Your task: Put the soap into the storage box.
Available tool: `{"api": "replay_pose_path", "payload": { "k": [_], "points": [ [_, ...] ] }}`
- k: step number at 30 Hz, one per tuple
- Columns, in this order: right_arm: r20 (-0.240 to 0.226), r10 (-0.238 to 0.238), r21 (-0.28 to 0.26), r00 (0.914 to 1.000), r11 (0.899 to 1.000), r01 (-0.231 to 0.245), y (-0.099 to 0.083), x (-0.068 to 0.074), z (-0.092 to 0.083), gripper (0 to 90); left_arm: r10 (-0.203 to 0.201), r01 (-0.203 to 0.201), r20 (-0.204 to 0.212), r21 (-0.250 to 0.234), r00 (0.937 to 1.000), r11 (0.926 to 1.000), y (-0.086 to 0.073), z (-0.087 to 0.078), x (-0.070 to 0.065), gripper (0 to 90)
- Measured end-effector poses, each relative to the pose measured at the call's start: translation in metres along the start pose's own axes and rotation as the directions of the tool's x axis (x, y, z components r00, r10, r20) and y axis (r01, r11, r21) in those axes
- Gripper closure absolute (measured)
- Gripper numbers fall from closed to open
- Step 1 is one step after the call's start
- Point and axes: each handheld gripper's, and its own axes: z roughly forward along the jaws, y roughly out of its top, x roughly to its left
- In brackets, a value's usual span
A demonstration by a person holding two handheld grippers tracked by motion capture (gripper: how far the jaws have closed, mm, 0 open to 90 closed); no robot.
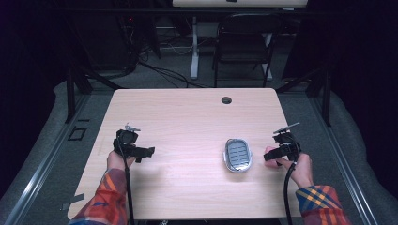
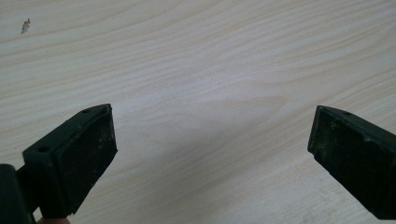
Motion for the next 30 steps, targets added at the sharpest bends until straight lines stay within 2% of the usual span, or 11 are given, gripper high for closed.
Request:
{"api": "replay_pose_path", "payload": {
  "k": [9, 14, 15, 23, 24, 25, 30],
  "points": [
    [0.011, 0.008, 0.025, 0.9999, 1.0, -0.008, 0.0, -0.003, 0.001, 27.7, 0.001, -0.001, -0.004, 0.0, 1.0, 1.0, 0.0, 0.0, 0.0, 1.0],
    [0.038, 0.03, 0.027, 0.9988, 0.999, -0.031, 0.0, -0.002, 0.002, 29.6, 0.002, -0.002, -0.007, 0.0, 1.0, 1.0, 0.0, 0.0, 0.0, 1.1],
    [0.051, 0.023, 0.044, 0.9984, 0.999, -0.026, 0.001, -0.002, 0.001, 29.9, 0.001, -0.001, -0.008, 0.001, 1.0, 1.0, 0.0, 0.0, 0.0, 1.2],
    [0.067, 0.027, 0.04, 0.9974, 0.999, -0.03, 0.006, 0.002, 0.005, 31.4, 0.005, -0.005, -0.009, 0.006, 0.9999, 1.0, 0.001, 0.0, -0.001, 1.3],
    [0.085, 0.037, 0.04, 0.9958, 0.998, -0.04, 0.008, 0.004, 0.007, 32.2, 0.004, -0.003, -0.005, 0.01, 1.0, 0.9999, 0.001, 0.0, 0.0, 1.3],
    [0.082, 0.019, 0.064, 0.9965, 0.998, -0.024, 0.009, 0.003, 0.007, 32.9, 0.006, -0.006, -0.005, 0.01, 1.0, 0.9999, 0.001, 0.0, 0.0, 1.4],
    [0.09, 0.022, 0.072, 0.9957, 0.997, -0.029, 0.009, 0.003, 0.007, 34.3, 0.004, -0.004, -0.008, 0.008, 1.0, 1.0, 0.0, 0.0, -0.001, 1.5]
  ]
}}
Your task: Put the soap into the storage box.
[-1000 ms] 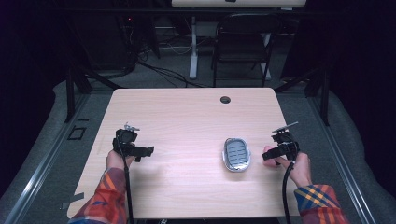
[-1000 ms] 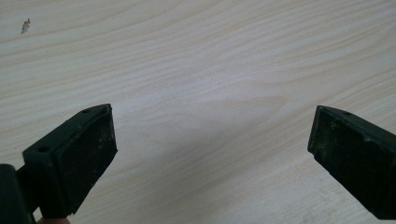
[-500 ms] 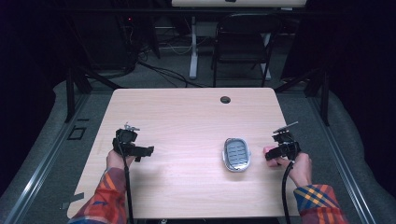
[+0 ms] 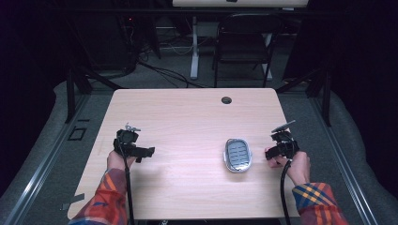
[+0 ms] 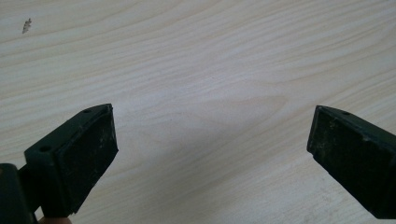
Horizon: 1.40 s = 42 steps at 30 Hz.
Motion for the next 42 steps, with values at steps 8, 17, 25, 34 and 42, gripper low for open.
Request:
{"api": "replay_pose_path", "payload": {
  "k": [8, 17, 25, 34, 42],
  "points": [
    [0.003, -0.004, 0.011, 1.0, 1.0, 0.004, 0.0001, 0.0013, 0.0017, 36.7, 0.014, -0.014, -0.001, 0.003, 0.9999, 0.9999, 0.0007, 0.0, -0.0017, 2.5],
    [-0.006, -0.026, 0.027, 0.9996, 0.999, 0.026, 0.0011, 0.0007, 0.001, 37.0, 0.02, -0.02, -0.004, -0.004, 0.9998, 0.9998, 0.0007, -0.0003, -0.0016, 2.5],
    [-0.023, -0.031, 0.017, 0.9993, 0.999, 0.031, 0.0018, -0.001, -0.0035, 37.1, 0.019, -0.019, -0.001, -0.003, 0.9998, 0.9998, 0.0006, -0.0005, -0.0012, 2.5],
    [-0.017, -0.05, 0.036, 0.9986, 0.998, 0.051, 0.0017, 0.0012, -0.0005, 37.1, 0.016, -0.016, 0.0, -0.003, 0.9999, 0.9999, 0.0006, -0.0001, -0.0016, 2.5],
    [-0.006, -0.054, 0.031, 0.9985, 0.998, 0.054, 0.0012, 0.0032, 0.0008, 36.5, 0.025, -0.025, 0.007, 0.004, 0.9997, 0.9997, 0.0008, -0.0001, -0.0018, 2.5]
  ]
}}
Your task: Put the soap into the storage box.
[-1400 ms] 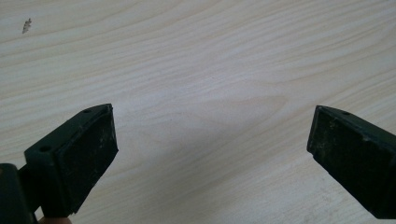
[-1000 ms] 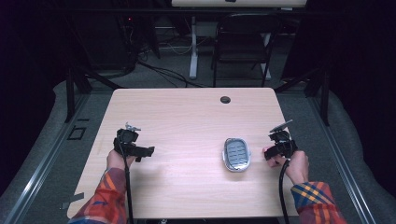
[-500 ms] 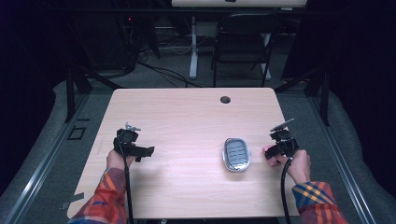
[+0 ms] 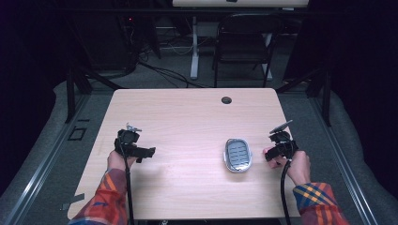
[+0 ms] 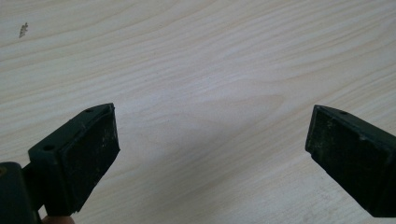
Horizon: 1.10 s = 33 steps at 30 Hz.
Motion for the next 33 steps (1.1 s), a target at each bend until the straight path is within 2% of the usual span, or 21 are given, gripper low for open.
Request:
{"api": "replay_pose_path", "payload": {
  "k": [4, 5, 12, 14, 15, 17, 19, 20, 22, 27, 28, 29, 30, 33],
  "points": [
    [0.002, 0.013, -0.003, 0.9999, 1.0, -0.013, -0.001, -0.001, 0.002, 34.7, -0.002, 0.002, -0.006, -0.004, 1.0, 1.0, 0.0, 0.001, 0.0, 2.5],
    [0.0, 0.002, 0.013, 1.0, 1.0, -0.002, 0.0, -0.001, 0.004, 34.6, -0.002, 0.002, -0.004, -0.002, 1.0, 1.0, 0.0, 0.001, -0.001, 2.5],
    [0.011, -0.014, 0.015, 0.9998, 1.0, 0.014, 0.0, 0.001, 0.003, 37.2, 0.002, -0.002, 0.003, 0.003, 1.0, 1.0, 0.0, 0.0, 0.0, 2.5],
    [0.006, -0.013, 0.013, 0.9999, 1.0, 0.013, 0.0, 0.001, 0.001, 37.2, 0.002, -0.002, 0.003, 0.003, 1.0, 1.0, 0.0, 0.0, 0.0, 2.5],
    [0.001, -0.005, -0.015, 1.0, 1.0, 0.005, 0.0, 0.001, -0.002, 37.2, 0.007, -0.007, 0.003, 0.004, 1.0, 1.0, 0.0, 0.0, 0.0, 2.5],
    [-0.003, -0.003, -0.025, 1.0, 1.0, 0.003, 0.0, 0.001, -0.004, 37.2, 0.007, -0.007, 0.004, 0.004, 1.0, 1.0, 0.0, 0.0, 0.0, 2.5],
    [-0.003, -0.033, -0.019, 0.9995, 0.999, 0.033, 0.001, 0.004, -0.012, 37.2, 0.004, -0.004, 0.007, 0.006, 1.0, 1.0, 0.0, 0.0, 0.0, 2.5],
    [-0.007, -0.021, -0.039, 0.9998, 0.999, 0.021, 0.0, 0.006, -0.012, 37.2, 0.001, -0.001, 0.007, 0.007, 1.0, 1.0, 0.0, 0.0, 0.0, 2.5],
    [-0.002, -0.042, -0.03, 0.9991, 0.999, 0.042, 0.001, 0.007, -0.016, 37.2, 0.005, -0.005, 0.006, 0.008, 1.0, 1.0, 0.0, 0.0, 0.0, 2.5],
    [-0.004, -0.055, -0.031, 0.9985, 0.998, 0.054, 0.002, 0.009, -0.021, 37.2, 0.011, -0.011, 0.005, 0.01, 0.9999, 0.9999, 0.0, 0.0, 0.0, 2.5],
    [-0.009, -0.042, -0.048, 0.9991, 0.998, 0.042, 0.001, 0.01, -0.022, 37.2, 0.009, -0.009, 0.002, 0.01, 1.0, 0.9999, 0.0, 0.0, 0.0, 2.5],
    [-0.008, -0.058, -0.032, 0.9983, 0.998, 0.058, 0.002, 0.009, -0.024, 37.2, 0.007, -0.007, 0.001, 0.009, 1.0, 0.9999, 0.0, 0.0, 0.0, 2.6],
    [-0.011, -0.048, -0.049, 0.9988, 0.998, 0.047, 0.001, 0.01, -0.024, 37.2, 0.007, -0.007, 0.001, 0.01, 1.0, 0.9999, 0.0, 0.0, 0.0, 2.5],
    [-0.003, -0.068, -0.034, 0.9977, 0.997, 0.068, 0.002, 0.011, -0.028, 37.2, 0.013, -0.013, 0.008, 0.014, 0.9999, 0.9998, 0.0, 0.001, 0.0, 2.5]
  ]
}}
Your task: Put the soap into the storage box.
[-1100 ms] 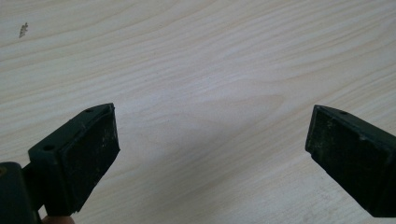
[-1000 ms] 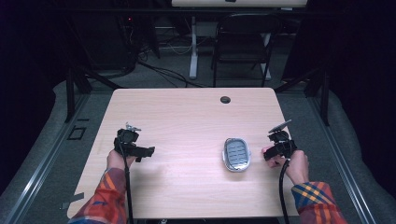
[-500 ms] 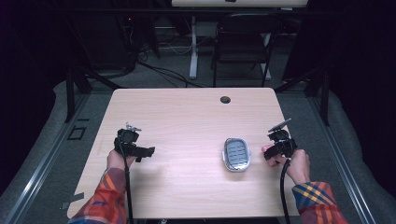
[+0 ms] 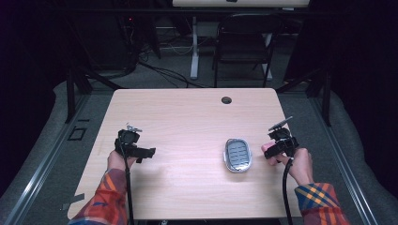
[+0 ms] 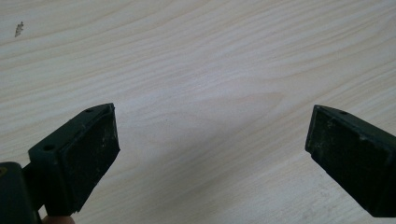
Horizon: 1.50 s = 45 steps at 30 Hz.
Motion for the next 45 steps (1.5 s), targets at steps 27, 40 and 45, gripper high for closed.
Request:
{"api": "replay_pose_path", "payload": {
  "k": [27, 40, 45],
  "points": [
    [-0.021, -0.059, -0.044, 0.998, 0.997, 0.058, 0.006, 0.016, -0.026, 37.2, 0.003, -0.003, 0.0, 0.004, 1.0, 1.0, 0.0, 0.001, -0.001, 2.6],
    [-0.043, -0.087, -0.054, 0.9953, 0.995, 0.085, 0.017, 0.024, -0.037, 37.2, 0.003, -0.003, -0.001, 0.008, 1.0, 1.0, 0.0, 0.001, -0.002, 2.7],
    [-0.046, -0.1, -0.067, 0.994, 0.993, 0.096, 0.023, 0.029, -0.04, 37.2, 0.005, -0.005, 0.001, 0.006, 1.0, 1.0, 0.0, 0.002, -0.002, 2.7]
  ]
}}
